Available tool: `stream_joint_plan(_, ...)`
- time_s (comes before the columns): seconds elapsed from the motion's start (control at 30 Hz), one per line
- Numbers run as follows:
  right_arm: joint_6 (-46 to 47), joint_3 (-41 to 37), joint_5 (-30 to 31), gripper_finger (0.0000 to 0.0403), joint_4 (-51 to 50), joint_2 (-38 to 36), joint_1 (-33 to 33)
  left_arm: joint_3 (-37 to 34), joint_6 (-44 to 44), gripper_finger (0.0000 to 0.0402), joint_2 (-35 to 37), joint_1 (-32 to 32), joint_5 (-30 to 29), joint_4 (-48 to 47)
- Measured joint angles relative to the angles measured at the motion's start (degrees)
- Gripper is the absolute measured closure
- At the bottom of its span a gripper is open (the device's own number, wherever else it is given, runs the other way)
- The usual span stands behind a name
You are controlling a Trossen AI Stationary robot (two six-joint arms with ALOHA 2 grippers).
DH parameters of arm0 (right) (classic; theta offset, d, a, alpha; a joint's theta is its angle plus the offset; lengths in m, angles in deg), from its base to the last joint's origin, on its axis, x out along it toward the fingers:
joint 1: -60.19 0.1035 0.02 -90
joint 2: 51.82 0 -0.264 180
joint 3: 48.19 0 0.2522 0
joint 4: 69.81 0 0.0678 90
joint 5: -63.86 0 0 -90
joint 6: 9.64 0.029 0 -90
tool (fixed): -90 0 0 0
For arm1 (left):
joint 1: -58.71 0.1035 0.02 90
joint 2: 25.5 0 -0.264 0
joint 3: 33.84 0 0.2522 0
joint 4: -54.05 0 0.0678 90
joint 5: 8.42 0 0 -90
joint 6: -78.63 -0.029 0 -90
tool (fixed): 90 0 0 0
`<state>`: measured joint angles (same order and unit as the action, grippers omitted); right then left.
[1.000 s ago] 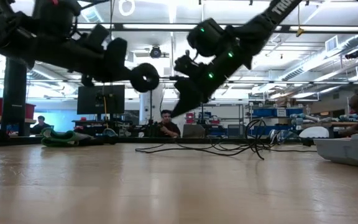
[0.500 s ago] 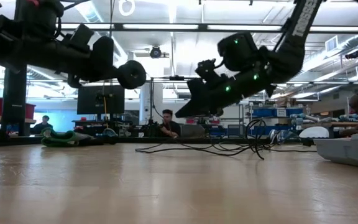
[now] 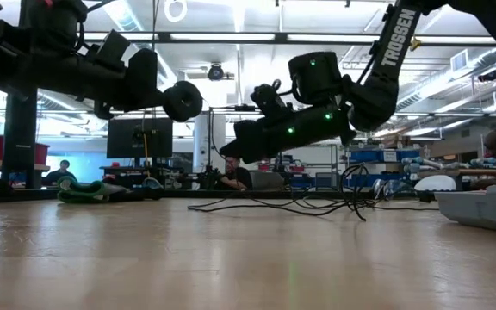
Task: Coil cords
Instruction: Coil the black wire
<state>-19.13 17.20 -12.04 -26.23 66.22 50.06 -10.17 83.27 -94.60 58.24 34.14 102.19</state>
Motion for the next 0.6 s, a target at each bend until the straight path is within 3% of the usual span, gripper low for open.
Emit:
stream_joint_plan(0.37,0.30,2.68,-0.12,0.0315,-7.51,0.00,-1.90,0.00,0.07,0.0401,0.00,0.00,0.04,0.56)
stream_joint_plan(0.6,3.31,2.72,-0.84,0.0364,-10.76,0.00,-1.84,0.00,0.07,0.0401,0.00,0.00,0.09,1.63)
